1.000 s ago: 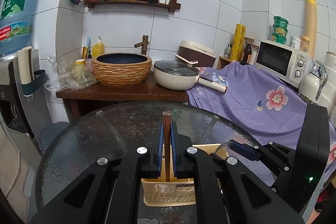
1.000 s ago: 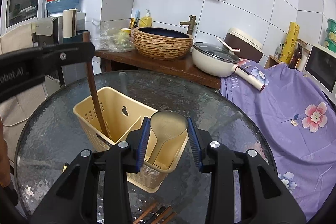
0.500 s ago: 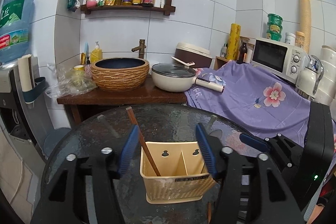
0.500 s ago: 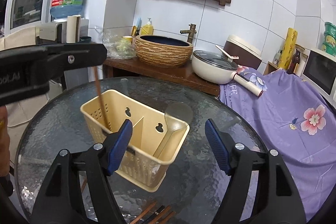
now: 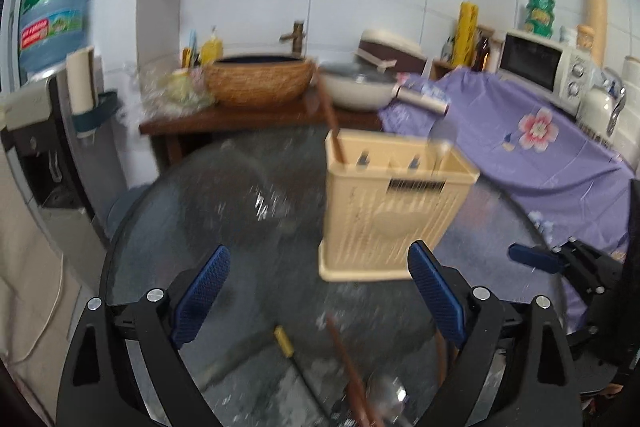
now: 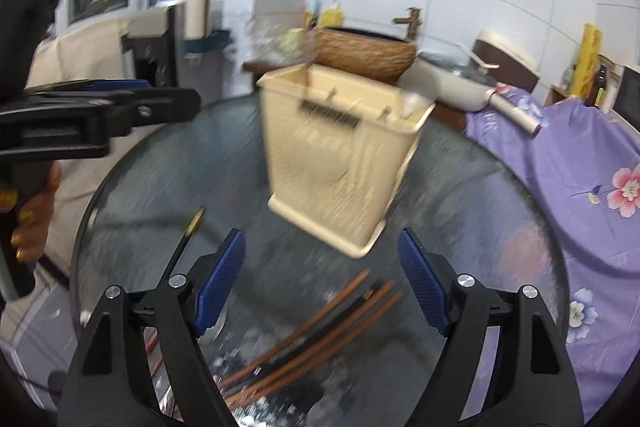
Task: Organize utensils
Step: 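Open both tools and pull them back from the holder over the utensils, then grasp the black gold-tipped chopstick with the left tool while the right tool grasps a steel spoon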
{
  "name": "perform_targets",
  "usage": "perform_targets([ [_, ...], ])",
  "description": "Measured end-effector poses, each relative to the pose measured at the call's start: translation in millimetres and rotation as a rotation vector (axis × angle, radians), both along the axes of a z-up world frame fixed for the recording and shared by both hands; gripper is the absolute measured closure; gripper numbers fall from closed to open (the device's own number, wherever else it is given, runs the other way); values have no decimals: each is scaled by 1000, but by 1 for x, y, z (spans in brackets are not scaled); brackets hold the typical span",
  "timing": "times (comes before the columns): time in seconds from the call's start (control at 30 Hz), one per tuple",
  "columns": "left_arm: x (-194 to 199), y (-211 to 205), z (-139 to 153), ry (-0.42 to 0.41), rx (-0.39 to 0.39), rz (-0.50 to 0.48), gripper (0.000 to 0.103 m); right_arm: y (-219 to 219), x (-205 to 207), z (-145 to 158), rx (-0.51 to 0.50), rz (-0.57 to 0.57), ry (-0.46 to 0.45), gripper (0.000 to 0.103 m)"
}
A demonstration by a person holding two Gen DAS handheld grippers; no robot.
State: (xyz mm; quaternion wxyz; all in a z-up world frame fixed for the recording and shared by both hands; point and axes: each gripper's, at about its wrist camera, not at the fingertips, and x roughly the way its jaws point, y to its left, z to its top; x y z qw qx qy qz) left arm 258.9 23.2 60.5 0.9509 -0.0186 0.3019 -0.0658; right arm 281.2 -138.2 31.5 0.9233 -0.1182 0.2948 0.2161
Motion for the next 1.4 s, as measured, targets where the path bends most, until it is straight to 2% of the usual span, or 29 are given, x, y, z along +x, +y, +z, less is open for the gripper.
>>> perform_targets([
  [0.1,-4,10,-28,93,31,21,19,7,-16,-18,-25,32,26,25],
  [0.23,-3,22,-57,197,40,31,40,12,-28,-39,-23,51,75,25],
  [0.33,1,28,-70,259,24,35,51,16,-31,-48,-33,54,99,25],
  [0.43,8,28,-79,292,49,37,60,20,-35,-53,-46,65,110,25],
  [0.6,16,20,-92,340,75,36,65,27,-38,-58,-58,81,123,25],
  [0.87,29,18,-110,404,59,40,70,42,-41,-68,-92,154,190,25],
  [1.0,28,14,-111,401,65,39,71,50,-40,-74,-120,184,223,27],
  [1.13,27,12,-111,399,77,34,72,58,-36,-82,-148,214,264,33],
  [1.27,27,11,-112,397,77,33,73,65,-35,-90,-200,218,269,35],
  [1.4,25,10,-112,395,77,32,75,69,-28,-92,-191,220,291,36],
])
